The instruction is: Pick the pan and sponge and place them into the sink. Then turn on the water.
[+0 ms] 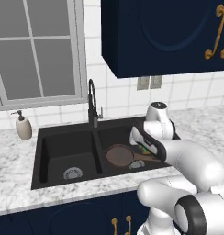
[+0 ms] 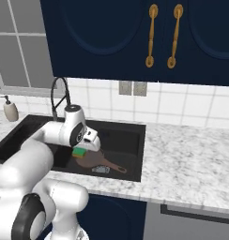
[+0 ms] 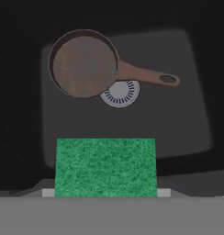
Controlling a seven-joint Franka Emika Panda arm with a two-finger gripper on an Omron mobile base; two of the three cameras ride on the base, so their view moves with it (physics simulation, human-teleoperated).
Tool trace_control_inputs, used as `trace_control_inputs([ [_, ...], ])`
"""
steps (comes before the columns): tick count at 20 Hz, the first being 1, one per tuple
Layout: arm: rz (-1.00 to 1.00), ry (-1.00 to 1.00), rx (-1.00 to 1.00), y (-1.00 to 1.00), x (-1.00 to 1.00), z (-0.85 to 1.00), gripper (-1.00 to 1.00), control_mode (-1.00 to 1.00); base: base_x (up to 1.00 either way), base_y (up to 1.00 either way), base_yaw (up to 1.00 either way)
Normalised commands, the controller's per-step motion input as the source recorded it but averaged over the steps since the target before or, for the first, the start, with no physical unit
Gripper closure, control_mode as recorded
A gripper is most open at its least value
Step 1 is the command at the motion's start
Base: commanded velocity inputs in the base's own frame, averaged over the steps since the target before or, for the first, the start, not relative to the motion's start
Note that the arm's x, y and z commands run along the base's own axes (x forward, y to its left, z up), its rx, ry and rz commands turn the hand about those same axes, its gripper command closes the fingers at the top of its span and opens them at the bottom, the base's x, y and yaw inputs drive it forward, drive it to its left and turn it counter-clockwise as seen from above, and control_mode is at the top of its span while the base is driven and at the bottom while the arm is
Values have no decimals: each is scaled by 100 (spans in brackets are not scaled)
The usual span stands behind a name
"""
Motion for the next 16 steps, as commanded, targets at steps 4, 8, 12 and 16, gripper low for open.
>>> trace_control_inputs([
  [4, 0, 0, 0, 0, 39, -36, 100, -100, 0, 0, 0],
  [8, 0, 0, 0, 0, 44, -33, 100, -100, 0, 0, 0],
  [12, 0, 0, 0, 0, 44, -32, 100, -100, 0, 0, 0],
  [16, 0, 0, 0, 0, 51, -32, 100, -100, 0, 0, 0],
])
